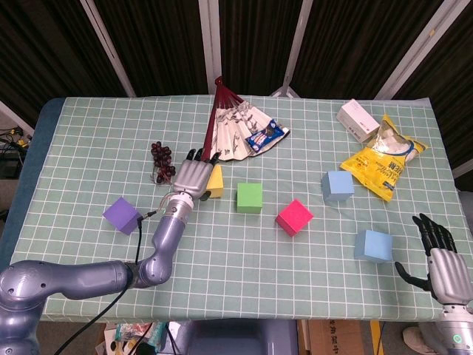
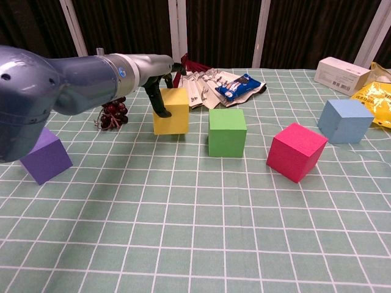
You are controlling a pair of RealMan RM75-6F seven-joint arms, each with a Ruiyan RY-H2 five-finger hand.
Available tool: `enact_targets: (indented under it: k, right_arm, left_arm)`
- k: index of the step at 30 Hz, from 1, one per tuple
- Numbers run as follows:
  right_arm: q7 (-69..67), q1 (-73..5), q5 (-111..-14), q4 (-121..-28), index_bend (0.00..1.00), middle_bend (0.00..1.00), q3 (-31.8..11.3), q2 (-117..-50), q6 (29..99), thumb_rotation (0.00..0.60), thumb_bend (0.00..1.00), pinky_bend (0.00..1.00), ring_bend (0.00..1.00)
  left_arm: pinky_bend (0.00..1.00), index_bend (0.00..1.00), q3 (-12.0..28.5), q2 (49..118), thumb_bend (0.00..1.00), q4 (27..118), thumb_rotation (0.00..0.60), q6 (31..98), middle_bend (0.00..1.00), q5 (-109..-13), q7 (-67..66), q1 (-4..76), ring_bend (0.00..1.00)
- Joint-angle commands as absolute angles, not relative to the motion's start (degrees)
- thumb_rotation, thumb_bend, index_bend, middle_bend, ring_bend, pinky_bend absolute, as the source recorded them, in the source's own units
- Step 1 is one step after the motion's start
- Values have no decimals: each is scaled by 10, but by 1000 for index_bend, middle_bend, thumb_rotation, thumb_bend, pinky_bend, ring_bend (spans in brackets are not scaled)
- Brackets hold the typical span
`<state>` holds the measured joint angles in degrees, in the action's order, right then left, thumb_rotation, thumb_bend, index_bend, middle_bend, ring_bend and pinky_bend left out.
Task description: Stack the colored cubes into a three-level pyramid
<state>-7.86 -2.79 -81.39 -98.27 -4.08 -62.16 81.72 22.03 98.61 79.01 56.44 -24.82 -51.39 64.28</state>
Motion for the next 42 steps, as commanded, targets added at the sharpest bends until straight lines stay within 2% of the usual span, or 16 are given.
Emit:
enact_targets:
  k: [1,12,42]
  right_arm:
    - [-79,-28,-813,-983,0,0,-41,-622,817,600,300,0,0]
    - [-78,-29,-810,-983,0,0,-42,-622,814,600,300,0,0]
    - [-83,-29,-811,-983,0,0,-42,-620,815,600,300,0,0]
  left_arm:
    - [0,0,204,974,421,795,600,545,316,-267,-499,636,16]
    - [0,0,179,977,421,769,600,506,316,-348,-420,631,16]
    - [0,0,152,1004,421,762,600,523,317,-346,-409,653,16]
